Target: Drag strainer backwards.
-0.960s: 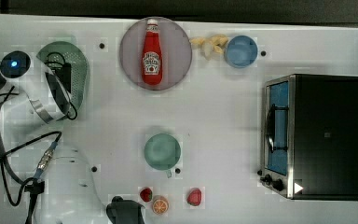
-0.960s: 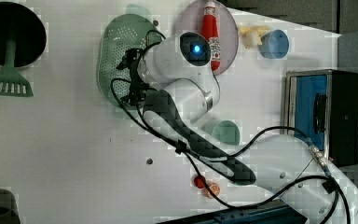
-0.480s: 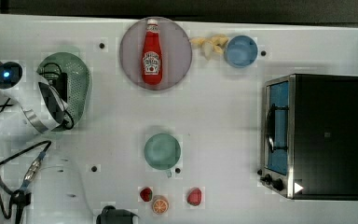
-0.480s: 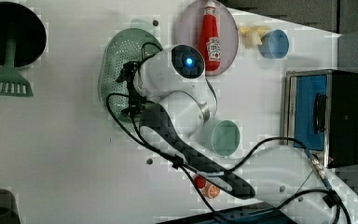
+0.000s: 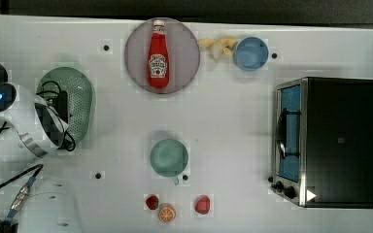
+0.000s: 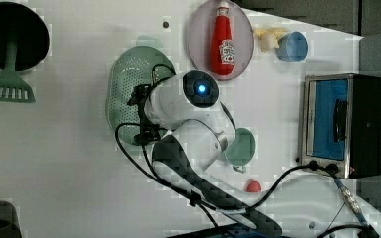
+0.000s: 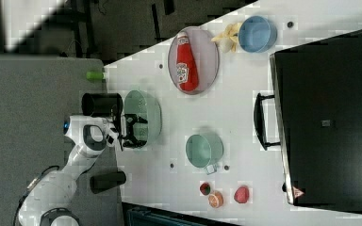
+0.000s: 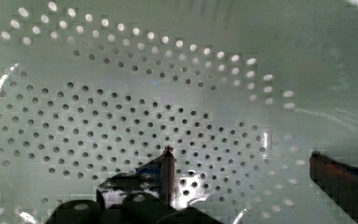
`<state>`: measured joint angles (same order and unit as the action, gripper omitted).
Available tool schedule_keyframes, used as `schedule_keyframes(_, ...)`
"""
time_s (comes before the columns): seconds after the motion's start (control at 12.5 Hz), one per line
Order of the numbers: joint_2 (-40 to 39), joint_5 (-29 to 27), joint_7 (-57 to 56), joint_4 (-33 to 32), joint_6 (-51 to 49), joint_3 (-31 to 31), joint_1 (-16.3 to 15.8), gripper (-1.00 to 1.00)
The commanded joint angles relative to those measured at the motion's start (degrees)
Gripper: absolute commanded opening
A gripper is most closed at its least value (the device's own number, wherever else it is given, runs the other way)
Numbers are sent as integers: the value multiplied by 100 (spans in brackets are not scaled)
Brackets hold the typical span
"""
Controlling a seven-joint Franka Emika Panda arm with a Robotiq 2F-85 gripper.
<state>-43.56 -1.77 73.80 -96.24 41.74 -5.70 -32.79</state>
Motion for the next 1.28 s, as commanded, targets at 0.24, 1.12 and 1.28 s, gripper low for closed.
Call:
schedule_keyframes(0.24,524,-15,551,-622,136,-45,-349,100)
schedule_keyframes(1.12,1193,-176,883,-1753,246,-46,-997,100)
schedule_keyframes(1.28,1326,-352,903,-1949,248,-47,-1114,100)
